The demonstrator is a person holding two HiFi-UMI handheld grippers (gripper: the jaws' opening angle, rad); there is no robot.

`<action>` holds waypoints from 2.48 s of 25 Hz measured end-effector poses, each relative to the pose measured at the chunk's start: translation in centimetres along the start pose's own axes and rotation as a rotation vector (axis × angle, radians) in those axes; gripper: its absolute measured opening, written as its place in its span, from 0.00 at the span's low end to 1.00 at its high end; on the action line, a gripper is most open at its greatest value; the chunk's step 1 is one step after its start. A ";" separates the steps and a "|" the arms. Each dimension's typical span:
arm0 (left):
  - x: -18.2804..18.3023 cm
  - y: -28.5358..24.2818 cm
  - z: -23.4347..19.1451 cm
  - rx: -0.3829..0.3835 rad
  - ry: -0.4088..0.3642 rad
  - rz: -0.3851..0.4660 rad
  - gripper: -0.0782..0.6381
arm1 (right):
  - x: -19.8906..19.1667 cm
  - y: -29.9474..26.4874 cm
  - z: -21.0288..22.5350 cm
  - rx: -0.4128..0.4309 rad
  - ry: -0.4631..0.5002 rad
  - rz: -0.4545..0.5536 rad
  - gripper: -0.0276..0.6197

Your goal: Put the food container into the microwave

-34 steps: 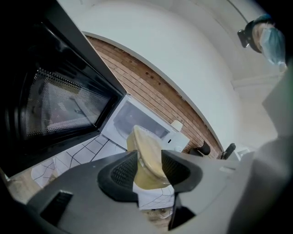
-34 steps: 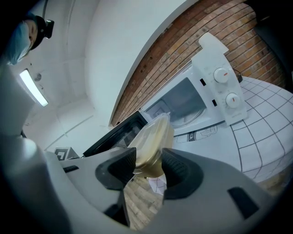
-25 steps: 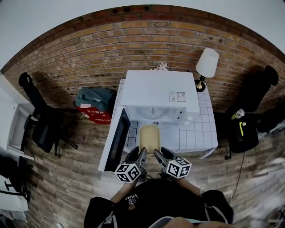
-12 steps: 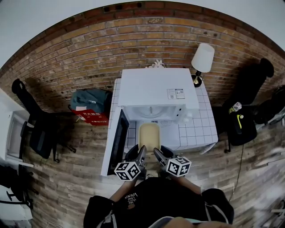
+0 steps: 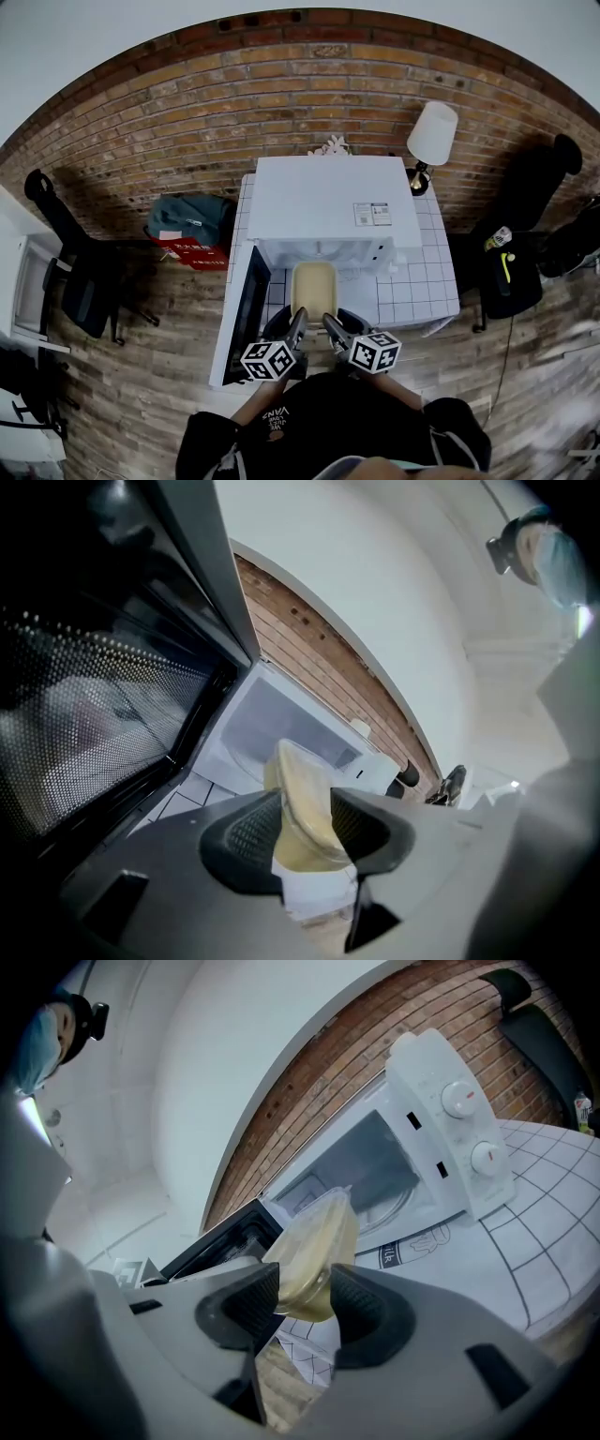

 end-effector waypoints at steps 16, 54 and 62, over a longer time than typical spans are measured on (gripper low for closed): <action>0.8 -4.3 -1.1 0.032 0.025 -0.001 0.34 | 2.8 -2.6 3.3 0.015 0.007 -0.048 0.30; 2.3 -13.2 -4.7 0.057 0.048 -0.085 0.34 | 6.6 -8.1 9.8 -0.028 -0.049 -0.077 0.30; 2.2 -14.2 -4.6 0.036 0.048 -0.096 0.35 | 7.4 -8.5 10.3 -0.053 -0.037 -0.061 0.30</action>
Point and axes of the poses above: the fingertips, and each gripper's own axes: y backward along the fingers, z to its right, x out of its top, the point moved 5 cm from there along y, backward along the fingers, and after that the axes turned 5 degrees about -z, right-handed, at the moved point
